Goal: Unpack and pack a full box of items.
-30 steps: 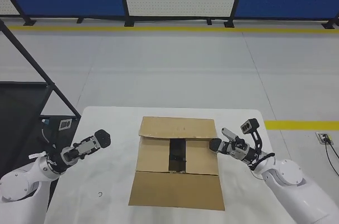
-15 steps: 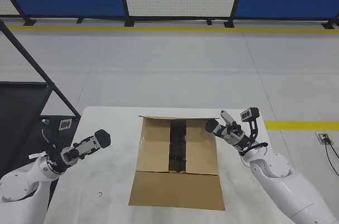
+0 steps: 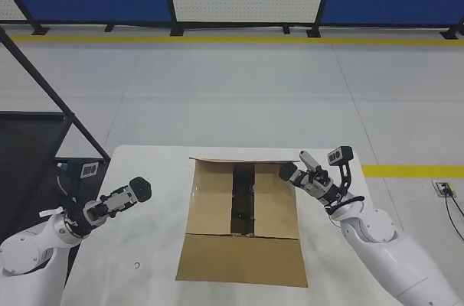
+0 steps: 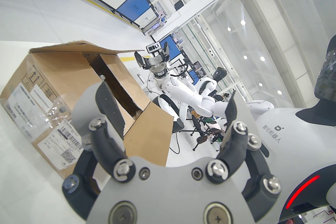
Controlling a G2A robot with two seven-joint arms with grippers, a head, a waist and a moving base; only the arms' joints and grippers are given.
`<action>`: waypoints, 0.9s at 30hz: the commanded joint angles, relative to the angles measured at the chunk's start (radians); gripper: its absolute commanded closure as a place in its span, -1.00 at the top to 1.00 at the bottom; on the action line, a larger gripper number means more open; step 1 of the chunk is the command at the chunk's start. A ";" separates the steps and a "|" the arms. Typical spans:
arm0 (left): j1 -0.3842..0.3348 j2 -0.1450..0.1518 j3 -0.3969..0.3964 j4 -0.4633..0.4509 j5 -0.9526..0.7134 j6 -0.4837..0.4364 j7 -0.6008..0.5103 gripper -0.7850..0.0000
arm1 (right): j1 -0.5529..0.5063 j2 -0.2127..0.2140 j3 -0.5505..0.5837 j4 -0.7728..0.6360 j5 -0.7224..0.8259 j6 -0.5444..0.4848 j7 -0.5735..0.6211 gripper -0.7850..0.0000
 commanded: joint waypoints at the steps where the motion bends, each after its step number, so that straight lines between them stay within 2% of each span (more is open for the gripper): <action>1: 0.000 0.000 0.000 0.000 0.000 0.000 0.000 1.00 | 0.017 -0.013 -0.007 -0.012 0.010 0.031 -0.019 1.00; 6: 0.000 0.000 0.000 0.000 0.000 0.000 0.000 1.00 | 0.091 -0.056 -0.048 0.037 -0.008 0.098 -0.071 1.00; 12: 0.000 0.000 0.000 0.000 0.000 0.000 0.000 1.00 | 0.175 -0.114 -0.093 0.135 -0.045 0.152 -0.210 1.00; 27: 0.000 0.000 0.000 0.000 0.000 0.000 0.000 1.00 | 0.294 -0.217 -0.126 0.383 -0.048 0.258 -0.243 1.00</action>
